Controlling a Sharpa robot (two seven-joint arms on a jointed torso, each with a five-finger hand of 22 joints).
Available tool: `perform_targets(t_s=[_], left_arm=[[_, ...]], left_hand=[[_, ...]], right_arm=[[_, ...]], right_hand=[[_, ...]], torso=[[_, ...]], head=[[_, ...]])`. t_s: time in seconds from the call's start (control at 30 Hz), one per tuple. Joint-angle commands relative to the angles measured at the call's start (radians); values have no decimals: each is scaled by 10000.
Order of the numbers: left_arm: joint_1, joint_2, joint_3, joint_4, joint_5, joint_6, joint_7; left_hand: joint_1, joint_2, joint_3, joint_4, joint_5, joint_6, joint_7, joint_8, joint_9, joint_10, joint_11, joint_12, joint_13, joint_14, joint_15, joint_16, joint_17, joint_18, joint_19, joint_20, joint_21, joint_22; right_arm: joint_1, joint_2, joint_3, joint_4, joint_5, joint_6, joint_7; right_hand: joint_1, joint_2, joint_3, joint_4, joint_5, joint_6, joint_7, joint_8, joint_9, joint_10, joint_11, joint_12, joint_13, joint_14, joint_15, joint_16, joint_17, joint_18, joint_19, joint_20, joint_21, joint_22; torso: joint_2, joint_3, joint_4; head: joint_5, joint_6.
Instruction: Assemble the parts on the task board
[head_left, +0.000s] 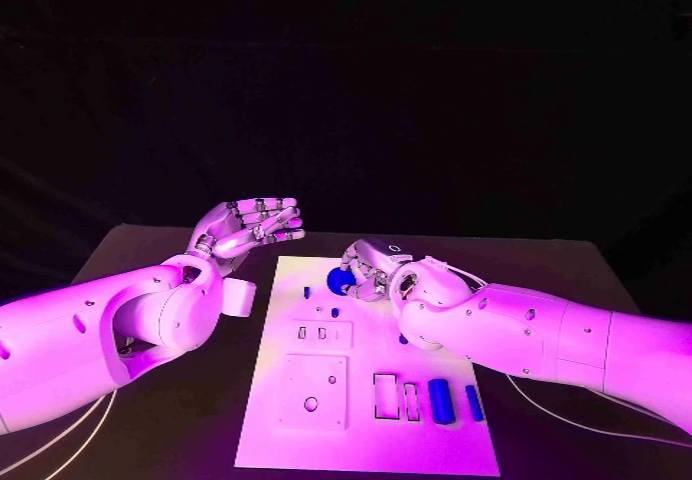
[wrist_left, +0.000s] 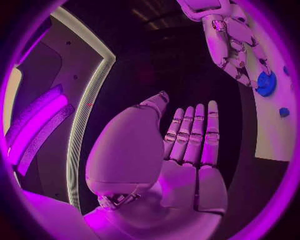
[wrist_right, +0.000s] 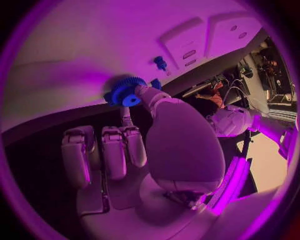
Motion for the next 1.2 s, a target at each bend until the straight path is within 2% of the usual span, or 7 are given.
perform_targets(t_s=[0.03, 0.23, 0.4, 0.6, 0.97, 1.2], left_arm=[[17, 14, 8, 22, 24, 191, 25], [17, 8, 8, 23, 24, 200, 6], [17, 5, 8, 23, 24, 198, -8], [17, 1, 8, 20, 24, 190, -16], [17, -9, 8, 6, 24, 179, -25], [17, -25, 8, 6, 24, 173, -36]], left_hand=[[-33, 41, -2, -41, -67, -76, 343, -15, 17, -85, 10, 0, -5, -77, -16, -61, 9, 51, -37, 23, -29, -13], [-35, 40, -1, -44, -68, -78, 343, -15, 17, -86, 11, -1, -6, -80, -15, -62, 10, 51, -37, 23, -30, -14], [-35, 40, -1, -44, -68, -78, 343, -15, 17, -86, 11, -1, -6, -80, -15, -62, 10, 51, -37, 23, -30, -14], [-35, 40, -1, -44, -68, -78, 343, -15, 17, -86, 11, -1, -6, -80, -15, -62, 10, 51, -37, 23, -30, -14], [-43, 36, 2, -52, -72, -87, 344, -18, 18, -95, 14, -4, -7, -92, -12, -69, 14, 50, -40, 25, -32, -16], [-48, 36, 3, -54, -73, -92, 346, -20, 18, -101, 15, -7, -8, -98, -10, -73, 15, 49, -41, 25, -33, -17]], right_arm=[[-23, 45, -9, -28, -83, 33, -137], [-29, 95, -12, -66, 0, 78, -19], [-31, 100, -16, -72, 69, 363, 103], [-31, 67, -22, -53, 122, 625, 143], [-31, -131, -26, 27, 249, 735, 198], [-32, -254, -31, -8, 529, 1105, 221]], right_hand=[[-158, -17, 75, -16, -87, -148, 51, -107, -34, 231, 90, -114, 1763, 931, 20, 1, 2105, -105, 954, 0, -51, 2514], [-286, -120, 71, -33, -181, -385, 146, -290, -95, 73, 177, -285, 1612, 928, 95, -3, 2092, -98, 936, 66, -73, 2491], [-456, -236, -221, -17, -263, -814, 269, -641, -204, -34, 295, -394, 1519, 931, 203, 7, 2115, -97, 932, 169, -79, 2487], [-545, -238, -473, 40, -271, -749, 271, -664, -219, -24, 305, -380, 1532, 933, 222, 13, 2129, -99, 939, 198, -72, 2497], [-759, -69, -790, 256, -66, -508, 215, -627, -221, 78, 265, -271, 1631, 941, 195, 27, 2165, -113, 974, 190, -32, 2542], [-957, -33, -1007, 437, -156, -469, 187, -660, -247, 90, 241, -262, 1640, 945, 170, 34, 2185, -115, 978, 166, -28, 2548]], torso=[[4, 1, -2], [2, 5, -1], [6, 2, -5], [4, 6, -2], [0, 20, -7], [5, 22, -29]], head=[[5, 1], [3, 4], [8, -6], [6, -11], [27, -9], [24, -12]])
